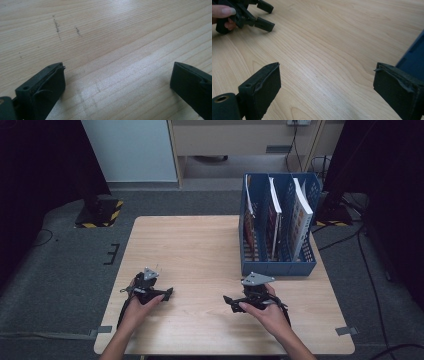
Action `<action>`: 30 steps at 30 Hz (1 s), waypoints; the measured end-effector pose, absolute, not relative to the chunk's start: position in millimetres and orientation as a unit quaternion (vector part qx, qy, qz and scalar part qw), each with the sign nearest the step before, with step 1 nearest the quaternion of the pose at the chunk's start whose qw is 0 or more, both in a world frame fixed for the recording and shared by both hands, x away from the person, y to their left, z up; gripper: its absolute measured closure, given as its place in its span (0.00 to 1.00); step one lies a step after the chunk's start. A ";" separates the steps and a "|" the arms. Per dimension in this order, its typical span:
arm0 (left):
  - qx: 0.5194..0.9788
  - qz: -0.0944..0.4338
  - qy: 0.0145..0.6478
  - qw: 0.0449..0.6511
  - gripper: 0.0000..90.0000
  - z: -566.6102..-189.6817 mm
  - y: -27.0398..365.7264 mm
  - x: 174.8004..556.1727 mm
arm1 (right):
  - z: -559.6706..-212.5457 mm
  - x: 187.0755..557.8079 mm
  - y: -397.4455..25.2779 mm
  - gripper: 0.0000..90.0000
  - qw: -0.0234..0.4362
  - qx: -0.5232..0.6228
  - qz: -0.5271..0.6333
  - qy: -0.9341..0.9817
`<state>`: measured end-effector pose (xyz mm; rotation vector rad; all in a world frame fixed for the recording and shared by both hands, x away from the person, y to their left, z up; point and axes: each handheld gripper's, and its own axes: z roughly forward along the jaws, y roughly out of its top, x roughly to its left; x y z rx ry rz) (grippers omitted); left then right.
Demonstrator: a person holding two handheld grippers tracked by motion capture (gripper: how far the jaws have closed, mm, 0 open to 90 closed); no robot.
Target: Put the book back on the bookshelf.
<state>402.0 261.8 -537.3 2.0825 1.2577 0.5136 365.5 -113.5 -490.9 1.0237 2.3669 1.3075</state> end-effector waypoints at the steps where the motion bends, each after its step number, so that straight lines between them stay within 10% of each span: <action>1: 0.793 0.196 0.479 0.322 0.00 -537.3 261.9 402.0 | -492.8 366.9 -110.2 0.09 0.122 0.351 0.449 0.813; 30: 0.793 0.195 0.479 0.322 0.00 -537.3 261.9 402.1 | -531.7 405.5 -54.0 0.10 0.134 0.370 0.383 0.836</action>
